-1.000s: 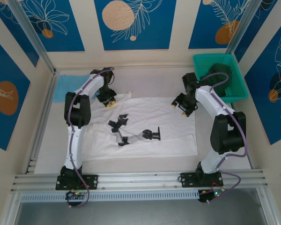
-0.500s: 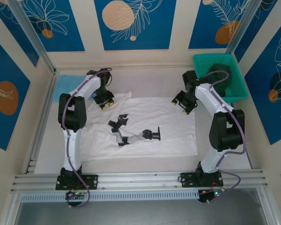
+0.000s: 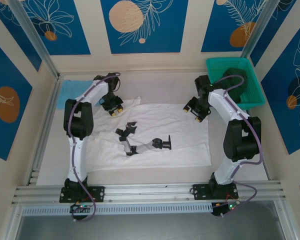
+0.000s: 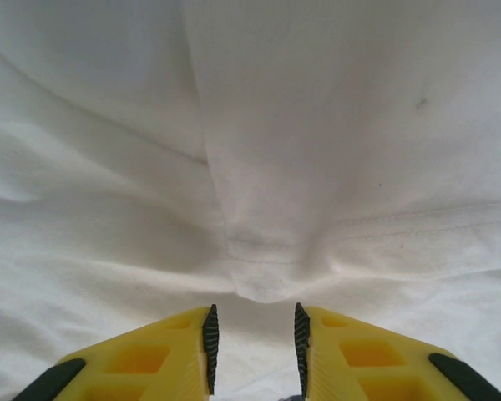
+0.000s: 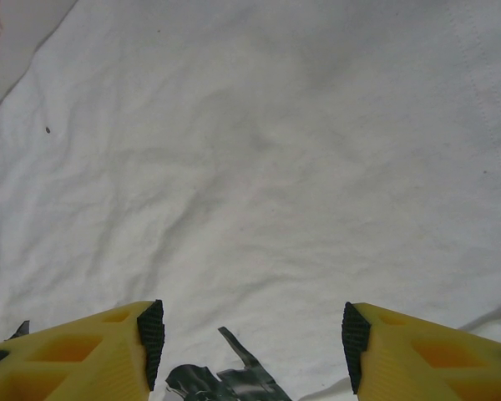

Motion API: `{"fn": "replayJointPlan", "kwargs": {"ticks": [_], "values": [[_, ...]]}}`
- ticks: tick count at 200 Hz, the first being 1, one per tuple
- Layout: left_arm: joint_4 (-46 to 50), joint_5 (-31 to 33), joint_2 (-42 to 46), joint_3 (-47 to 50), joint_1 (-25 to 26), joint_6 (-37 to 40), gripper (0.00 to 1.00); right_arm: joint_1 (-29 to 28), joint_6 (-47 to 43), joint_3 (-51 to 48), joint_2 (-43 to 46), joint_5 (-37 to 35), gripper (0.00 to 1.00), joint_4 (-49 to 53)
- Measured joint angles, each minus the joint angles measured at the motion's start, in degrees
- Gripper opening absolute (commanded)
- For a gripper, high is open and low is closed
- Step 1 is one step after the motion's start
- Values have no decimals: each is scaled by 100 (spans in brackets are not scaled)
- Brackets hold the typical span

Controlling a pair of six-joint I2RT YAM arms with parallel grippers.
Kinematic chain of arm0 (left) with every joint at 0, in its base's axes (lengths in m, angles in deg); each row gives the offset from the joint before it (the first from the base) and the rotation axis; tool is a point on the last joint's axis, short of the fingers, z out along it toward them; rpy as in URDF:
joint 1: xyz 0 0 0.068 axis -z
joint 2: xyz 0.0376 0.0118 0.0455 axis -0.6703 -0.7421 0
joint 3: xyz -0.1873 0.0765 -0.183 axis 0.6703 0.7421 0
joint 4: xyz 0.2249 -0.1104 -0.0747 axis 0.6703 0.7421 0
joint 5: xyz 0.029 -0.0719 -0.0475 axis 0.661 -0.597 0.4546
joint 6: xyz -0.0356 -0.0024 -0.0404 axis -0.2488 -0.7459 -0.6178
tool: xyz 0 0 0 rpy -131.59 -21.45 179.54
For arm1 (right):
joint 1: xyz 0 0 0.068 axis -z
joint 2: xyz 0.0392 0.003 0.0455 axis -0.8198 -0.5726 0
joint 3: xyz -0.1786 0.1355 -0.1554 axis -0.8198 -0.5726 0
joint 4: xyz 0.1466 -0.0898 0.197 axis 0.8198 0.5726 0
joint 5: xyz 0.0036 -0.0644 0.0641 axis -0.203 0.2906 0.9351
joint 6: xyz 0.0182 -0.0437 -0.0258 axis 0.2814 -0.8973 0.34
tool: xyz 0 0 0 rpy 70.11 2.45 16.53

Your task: Fold and stack the t-shirts

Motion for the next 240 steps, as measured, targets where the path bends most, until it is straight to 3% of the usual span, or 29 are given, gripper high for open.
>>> {"fn": "replayJointPlan", "kwargs": {"ticks": [67,105,194,220,240], "values": [[-31,-22,-149,-13,-7,2,25,0,-20,0,0,0,61,-2],[-50,-24,-201,-48,-7,2,17,0,-20,0,0,0,60,0],[0,-17,-260,-293,-7,144,10,4,-22,0,-7,0,60,2],[13,-17,-258,-323,-7,162,0,11,-20,2,-20,-26,60,-2],[59,-15,-256,-323,-7,203,0,11,-22,2,-68,-127,60,-46]]}}
